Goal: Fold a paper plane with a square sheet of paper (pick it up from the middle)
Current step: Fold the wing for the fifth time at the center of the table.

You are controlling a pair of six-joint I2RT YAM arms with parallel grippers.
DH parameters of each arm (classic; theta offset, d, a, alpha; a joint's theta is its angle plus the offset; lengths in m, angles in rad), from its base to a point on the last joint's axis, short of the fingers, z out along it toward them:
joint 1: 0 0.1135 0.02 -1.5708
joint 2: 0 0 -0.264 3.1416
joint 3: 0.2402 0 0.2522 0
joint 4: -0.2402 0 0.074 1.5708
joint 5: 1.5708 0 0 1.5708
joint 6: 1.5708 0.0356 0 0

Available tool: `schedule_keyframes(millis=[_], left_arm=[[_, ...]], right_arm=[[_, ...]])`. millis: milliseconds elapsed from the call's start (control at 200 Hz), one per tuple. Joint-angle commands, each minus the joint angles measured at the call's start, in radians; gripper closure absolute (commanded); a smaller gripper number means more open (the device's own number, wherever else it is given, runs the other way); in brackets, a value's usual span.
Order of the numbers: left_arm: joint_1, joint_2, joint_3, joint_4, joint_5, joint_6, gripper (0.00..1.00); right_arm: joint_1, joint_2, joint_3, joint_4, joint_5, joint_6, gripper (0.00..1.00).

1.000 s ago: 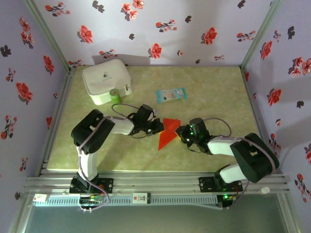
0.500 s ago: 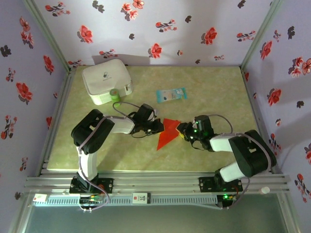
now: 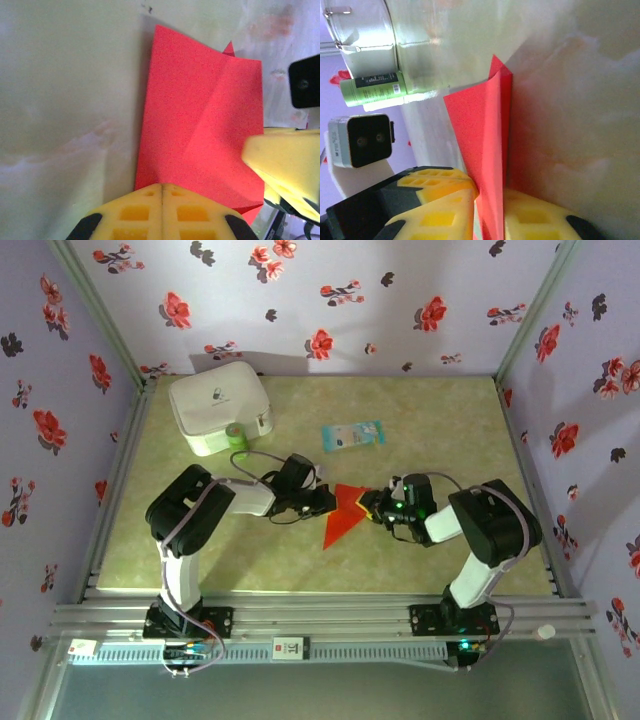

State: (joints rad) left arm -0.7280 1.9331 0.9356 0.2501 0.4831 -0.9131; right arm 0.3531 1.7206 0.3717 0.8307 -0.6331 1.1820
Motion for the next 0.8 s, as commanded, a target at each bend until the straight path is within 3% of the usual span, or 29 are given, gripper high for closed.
schedule_keyframes(millis=[0, 195, 455, 550, 660, 795], left_arm=[[0.02, -0.013, -0.031, -0.057, -0.011, 0.008, 0.97], [0.023, -0.087, -0.047, -0.04, -0.021, 0.028, 0.92], [-0.001, -0.235, -0.113, -0.018, -0.134, 0.104, 0.73], [-0.057, -0.289, -0.107, -0.093, -0.206, 0.209, 0.71], [-0.16, -0.327, -0.074, -0.232, -0.406, 0.332, 0.67], [-0.272, -0.312, -0.034, -0.314, -0.512, 0.442, 0.53]], right_arm=[[-0.002, 0.031, 0.019, 0.033, -0.024, -0.005, 0.86], [-0.002, -0.001, 0.022, -0.026, 0.0, -0.018, 0.95], [0.011, -0.118, 0.032, -0.238, 0.116, -0.001, 1.0], [0.027, -0.133, 0.041, -0.247, 0.134, 0.04, 0.99], [0.057, -0.128, 0.056, -0.238, 0.151, 0.085, 0.99], [0.081, -0.133, 0.073, -0.257, 0.183, 0.101, 0.98]])
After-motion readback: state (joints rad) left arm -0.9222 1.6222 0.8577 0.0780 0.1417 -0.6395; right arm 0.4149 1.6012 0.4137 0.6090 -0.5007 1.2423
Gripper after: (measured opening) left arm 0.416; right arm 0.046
